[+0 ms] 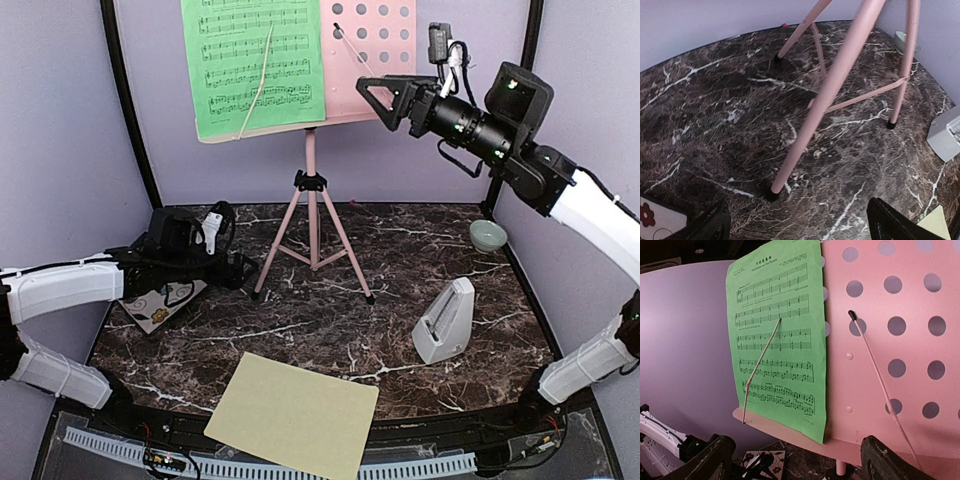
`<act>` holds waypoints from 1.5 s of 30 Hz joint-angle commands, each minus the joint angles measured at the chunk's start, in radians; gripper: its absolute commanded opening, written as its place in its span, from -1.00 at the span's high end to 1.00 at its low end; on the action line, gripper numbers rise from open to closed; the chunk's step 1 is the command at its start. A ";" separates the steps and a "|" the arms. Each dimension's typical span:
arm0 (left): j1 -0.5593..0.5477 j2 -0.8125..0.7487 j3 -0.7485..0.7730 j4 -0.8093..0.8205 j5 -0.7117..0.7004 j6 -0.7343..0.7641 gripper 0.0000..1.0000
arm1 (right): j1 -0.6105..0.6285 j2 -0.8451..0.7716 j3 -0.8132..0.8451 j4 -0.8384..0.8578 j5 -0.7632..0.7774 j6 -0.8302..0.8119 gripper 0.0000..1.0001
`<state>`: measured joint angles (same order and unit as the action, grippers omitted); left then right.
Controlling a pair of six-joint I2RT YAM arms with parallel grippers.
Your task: Set up the instrument practice props
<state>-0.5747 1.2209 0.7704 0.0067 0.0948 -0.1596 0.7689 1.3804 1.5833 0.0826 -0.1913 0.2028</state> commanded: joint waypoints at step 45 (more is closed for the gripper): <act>0.231 0.582 0.426 0.012 0.281 0.030 -0.64 | -0.096 0.412 -0.288 0.030 -0.144 0.182 -0.64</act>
<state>-0.3523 1.9129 1.2594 -0.0372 0.3164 -0.0933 0.6857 1.7580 1.2400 0.0685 -0.3042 0.3771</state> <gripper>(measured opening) 0.812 0.820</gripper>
